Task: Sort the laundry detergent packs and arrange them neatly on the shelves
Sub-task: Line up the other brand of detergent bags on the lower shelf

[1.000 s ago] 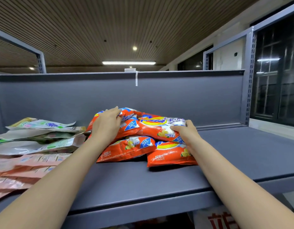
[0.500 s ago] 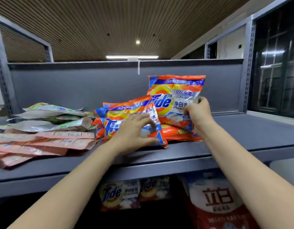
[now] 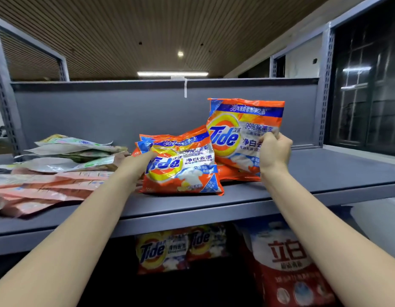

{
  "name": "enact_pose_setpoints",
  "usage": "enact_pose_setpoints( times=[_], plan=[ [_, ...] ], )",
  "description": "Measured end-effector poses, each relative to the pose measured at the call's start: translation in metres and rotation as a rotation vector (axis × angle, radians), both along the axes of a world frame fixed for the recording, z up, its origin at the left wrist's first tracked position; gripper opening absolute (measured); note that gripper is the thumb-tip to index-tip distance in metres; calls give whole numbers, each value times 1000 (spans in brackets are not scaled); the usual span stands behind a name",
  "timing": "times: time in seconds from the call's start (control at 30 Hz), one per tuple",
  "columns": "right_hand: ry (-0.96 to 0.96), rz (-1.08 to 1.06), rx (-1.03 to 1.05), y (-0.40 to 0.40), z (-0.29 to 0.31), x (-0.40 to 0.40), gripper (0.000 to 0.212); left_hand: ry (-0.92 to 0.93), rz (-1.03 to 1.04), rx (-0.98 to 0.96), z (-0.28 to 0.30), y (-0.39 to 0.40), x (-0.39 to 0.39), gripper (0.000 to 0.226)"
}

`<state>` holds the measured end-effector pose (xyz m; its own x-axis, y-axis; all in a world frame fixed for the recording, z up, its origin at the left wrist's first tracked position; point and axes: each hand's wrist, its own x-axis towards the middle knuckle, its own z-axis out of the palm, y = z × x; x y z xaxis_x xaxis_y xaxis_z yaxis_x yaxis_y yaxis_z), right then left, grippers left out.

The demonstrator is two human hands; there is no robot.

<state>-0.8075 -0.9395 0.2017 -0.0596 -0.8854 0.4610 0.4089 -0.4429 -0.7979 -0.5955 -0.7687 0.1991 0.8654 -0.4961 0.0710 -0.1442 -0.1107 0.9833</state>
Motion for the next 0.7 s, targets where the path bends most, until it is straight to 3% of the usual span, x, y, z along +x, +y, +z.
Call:
enact_pose_setpoints(
  times=[0.13, 0.27, 0.43, 0.53, 0.7],
  plan=[
    [-102, -225, 46, -6, -2, -20, 44, -29, -36, -1, 4, -5, -5, 16],
    [-187, -225, 74, 0, -12, -37, 40, -108, -42, -129, -3, -9, -16, 22],
    [-149, -129, 82, 4, -17, -45, 47, -518, 257, -198, -17, 6, -41, 30],
    [-101, -105, 64, 9, -20, -47, 40, -586, 454, -200, -27, 22, -56, 32],
    [-126, -67, 3, 21, -19, -55, 35, -611, 558, -392, -35, 50, -72, 32]
  ],
)
